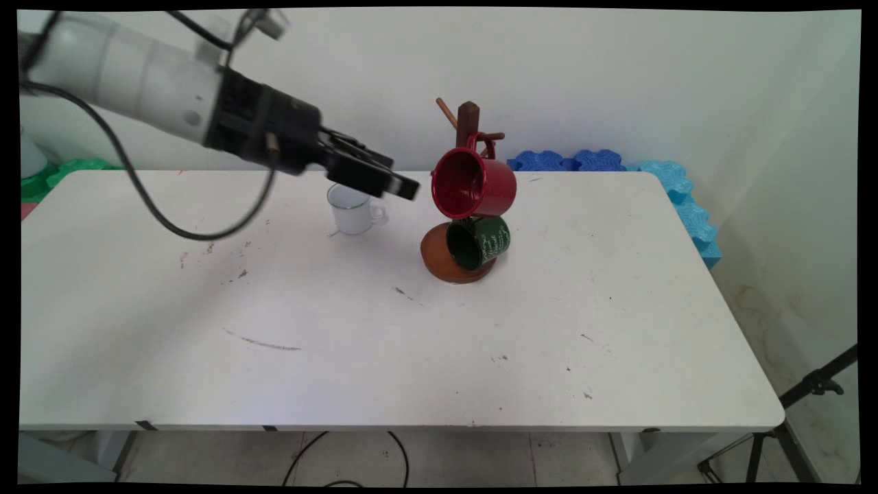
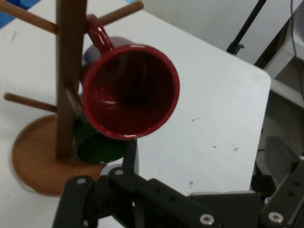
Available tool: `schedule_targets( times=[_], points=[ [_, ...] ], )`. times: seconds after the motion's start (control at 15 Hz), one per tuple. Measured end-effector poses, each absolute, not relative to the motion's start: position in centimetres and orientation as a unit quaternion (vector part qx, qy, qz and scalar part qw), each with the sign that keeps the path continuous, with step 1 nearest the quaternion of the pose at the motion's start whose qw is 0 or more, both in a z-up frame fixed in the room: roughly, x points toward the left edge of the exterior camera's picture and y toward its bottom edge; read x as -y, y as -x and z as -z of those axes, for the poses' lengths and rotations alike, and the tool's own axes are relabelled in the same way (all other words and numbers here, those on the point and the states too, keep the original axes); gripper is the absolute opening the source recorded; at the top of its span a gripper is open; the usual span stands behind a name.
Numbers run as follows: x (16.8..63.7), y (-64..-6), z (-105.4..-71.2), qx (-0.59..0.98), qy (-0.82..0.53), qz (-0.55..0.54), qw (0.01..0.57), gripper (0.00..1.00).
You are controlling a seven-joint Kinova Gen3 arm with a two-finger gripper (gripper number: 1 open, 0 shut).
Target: Pick up the red mug from the rack
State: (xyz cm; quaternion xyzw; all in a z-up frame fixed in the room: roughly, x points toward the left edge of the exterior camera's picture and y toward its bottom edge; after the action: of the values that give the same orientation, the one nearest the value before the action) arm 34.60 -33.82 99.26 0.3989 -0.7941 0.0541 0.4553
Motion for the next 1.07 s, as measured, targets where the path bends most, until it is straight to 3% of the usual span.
schedule_targets(
  times=[1.07],
  points=[
    [36.5,-24.3,-94.8,0.792,-0.426,-0.100,0.425,1.00]
  ],
)
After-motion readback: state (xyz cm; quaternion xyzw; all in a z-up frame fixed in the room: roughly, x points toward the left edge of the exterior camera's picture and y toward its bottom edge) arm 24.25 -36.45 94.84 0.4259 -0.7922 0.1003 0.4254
